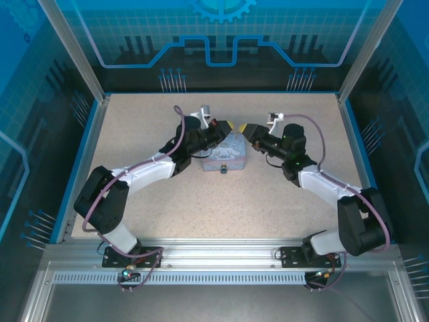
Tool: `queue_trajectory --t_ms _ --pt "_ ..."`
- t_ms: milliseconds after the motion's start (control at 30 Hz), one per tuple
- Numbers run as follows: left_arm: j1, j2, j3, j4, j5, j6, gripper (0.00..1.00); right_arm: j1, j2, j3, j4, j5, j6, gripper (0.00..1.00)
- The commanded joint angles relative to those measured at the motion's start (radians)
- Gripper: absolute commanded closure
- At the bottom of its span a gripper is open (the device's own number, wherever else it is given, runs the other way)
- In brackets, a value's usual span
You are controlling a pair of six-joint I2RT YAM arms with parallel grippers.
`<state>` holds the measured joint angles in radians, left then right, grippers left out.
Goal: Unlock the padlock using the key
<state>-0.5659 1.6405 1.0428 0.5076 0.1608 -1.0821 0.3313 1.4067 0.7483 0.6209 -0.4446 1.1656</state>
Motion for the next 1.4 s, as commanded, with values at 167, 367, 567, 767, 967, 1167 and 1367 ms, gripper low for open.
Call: queue_trajectory --t_ms 167,367,567,767,967,1167,1367 --pt "-0.004 -0.030 -0.007 0.041 -0.030 0.001 1.00 0.026 0.020 0.024 0.066 0.023 0.017 0.64" --pt "-0.005 -0.026 -0.007 0.045 -0.030 -0.001 1.00 0.035 0.032 0.025 0.065 0.023 0.015 0.64" --pt "-0.005 -0.027 -0.007 0.047 -0.031 -0.003 1.00 0.047 0.058 0.037 0.072 0.021 0.019 0.66" --pt "-0.005 -0.026 -0.005 0.043 -0.030 0.001 1.00 0.049 0.061 0.034 0.072 0.018 0.017 0.74" --pt "-0.004 -0.024 -0.004 0.038 -0.033 0.002 1.00 0.049 0.063 0.039 0.070 0.006 0.017 0.81" --pt "-0.006 -0.021 -0.004 0.034 -0.043 0.002 1.00 0.054 0.070 0.045 0.072 -0.008 0.015 0.98" --pt "-0.009 -0.018 0.002 0.019 -0.043 0.002 1.00 0.055 0.068 0.042 0.050 -0.011 0.005 1.00"
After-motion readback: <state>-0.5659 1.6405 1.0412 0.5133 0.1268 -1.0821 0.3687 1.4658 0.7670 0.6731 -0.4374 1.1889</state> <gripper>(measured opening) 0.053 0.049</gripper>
